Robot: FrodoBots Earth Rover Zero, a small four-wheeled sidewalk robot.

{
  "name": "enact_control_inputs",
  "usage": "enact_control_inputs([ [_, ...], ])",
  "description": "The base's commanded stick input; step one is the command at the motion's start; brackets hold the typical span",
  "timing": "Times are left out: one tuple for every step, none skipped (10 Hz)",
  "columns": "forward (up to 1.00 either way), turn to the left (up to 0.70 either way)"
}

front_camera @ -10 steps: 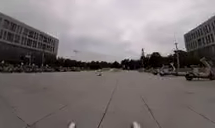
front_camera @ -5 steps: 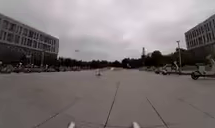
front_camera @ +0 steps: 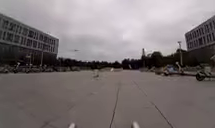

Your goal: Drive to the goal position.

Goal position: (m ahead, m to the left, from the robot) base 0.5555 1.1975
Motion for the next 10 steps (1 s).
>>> enact_control_inputs([
  [0.7, 0.01],
  [0.7, 0.01],
  [0.7, 0.01],
  [0.7, 0.01],
  [0.7, 0.01],
  [0.7, 0.01],
  [0.7, 0.01],
  [0.31, 0.0],
  [0.0, 0.0],
  [0.0, 0.0],
])
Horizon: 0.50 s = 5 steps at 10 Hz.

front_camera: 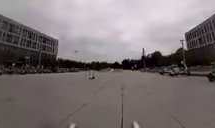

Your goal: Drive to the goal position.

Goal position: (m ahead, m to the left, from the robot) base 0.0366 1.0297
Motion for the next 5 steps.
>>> enact_control_inputs([
  [0.0, 0.0],
  [0.0, 0.0],
  [0.0, 0.0],
  [0.0, 0.0],
  [0.0, 0.0],
])
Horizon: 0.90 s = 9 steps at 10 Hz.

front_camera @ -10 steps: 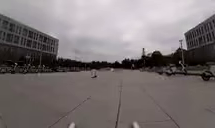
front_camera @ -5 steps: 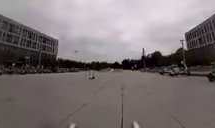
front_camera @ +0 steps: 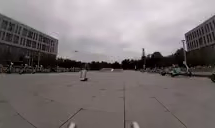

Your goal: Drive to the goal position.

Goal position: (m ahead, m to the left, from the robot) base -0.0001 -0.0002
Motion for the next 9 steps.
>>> enact_control_inputs([
  [0.0, 0.0],
  [0.0, 0.0],
  [0.05, 0.0],
  [0.29, 0.02],
  [0.61, 0.02],
  [0.7, 0.02],
  [0.7, 0.02],
  [0.7, 0.02],
  [0.7, 0.02],
])
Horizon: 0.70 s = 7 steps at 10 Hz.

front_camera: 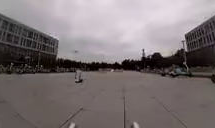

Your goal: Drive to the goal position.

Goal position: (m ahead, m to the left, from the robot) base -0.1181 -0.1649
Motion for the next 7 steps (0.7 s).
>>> enact_control_inputs([
  [0.7, 0.02],
  [0.7, 0.02],
  [0.7, 0.02],
  [0.7, 0.02],
  [0.7, 0.02],
  [0.7, 0.02],
  [0.7, 0.02],
])
